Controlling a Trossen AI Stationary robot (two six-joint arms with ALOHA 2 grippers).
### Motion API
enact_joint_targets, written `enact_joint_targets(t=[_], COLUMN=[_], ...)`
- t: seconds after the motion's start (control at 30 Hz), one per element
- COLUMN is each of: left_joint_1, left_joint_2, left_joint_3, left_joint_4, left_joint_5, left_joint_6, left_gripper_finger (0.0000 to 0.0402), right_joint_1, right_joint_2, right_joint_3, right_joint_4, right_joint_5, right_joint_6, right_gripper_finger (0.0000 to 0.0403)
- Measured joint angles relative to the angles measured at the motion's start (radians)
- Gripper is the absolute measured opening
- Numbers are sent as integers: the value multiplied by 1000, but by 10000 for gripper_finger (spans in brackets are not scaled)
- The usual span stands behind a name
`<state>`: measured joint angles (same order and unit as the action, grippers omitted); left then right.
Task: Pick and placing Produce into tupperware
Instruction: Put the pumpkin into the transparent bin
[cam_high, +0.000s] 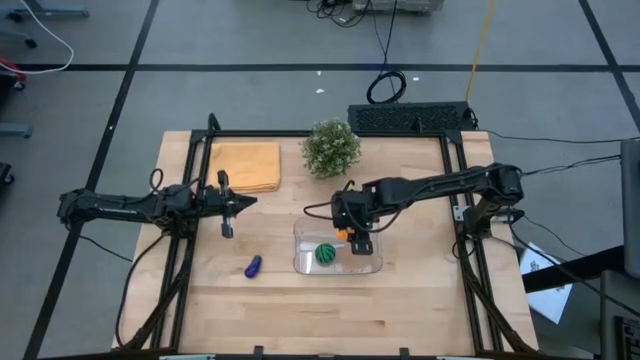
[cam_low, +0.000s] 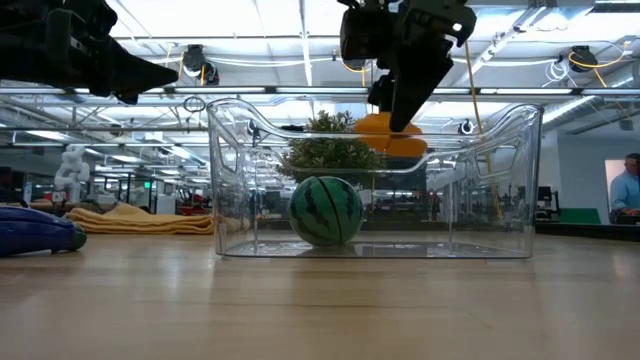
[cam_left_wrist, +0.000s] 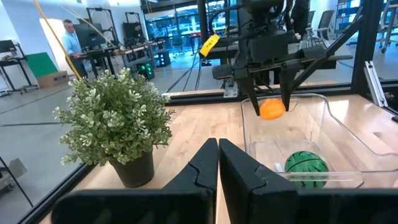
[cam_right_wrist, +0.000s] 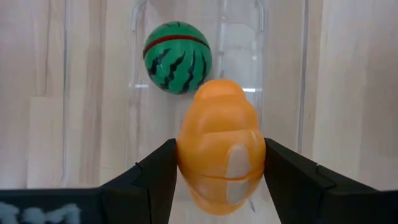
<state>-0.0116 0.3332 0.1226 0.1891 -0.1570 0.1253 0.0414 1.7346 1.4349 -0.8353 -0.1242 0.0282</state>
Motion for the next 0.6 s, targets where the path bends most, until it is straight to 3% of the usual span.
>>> enact_joint_targets(t=[0.6], left_joint_1=[0], left_joint_2=[0], left_joint_3=[0], left_joint_4=[-15], left_joint_5=[0], left_joint_6=[0], left_gripper_finger=[19], right_joint_1=[49], right_joint_2=[2], right_joint_3=[-39], right_joint_4=[78], right_joint_5=[0], right_joint_6=[23], right_gripper_finger=[199])
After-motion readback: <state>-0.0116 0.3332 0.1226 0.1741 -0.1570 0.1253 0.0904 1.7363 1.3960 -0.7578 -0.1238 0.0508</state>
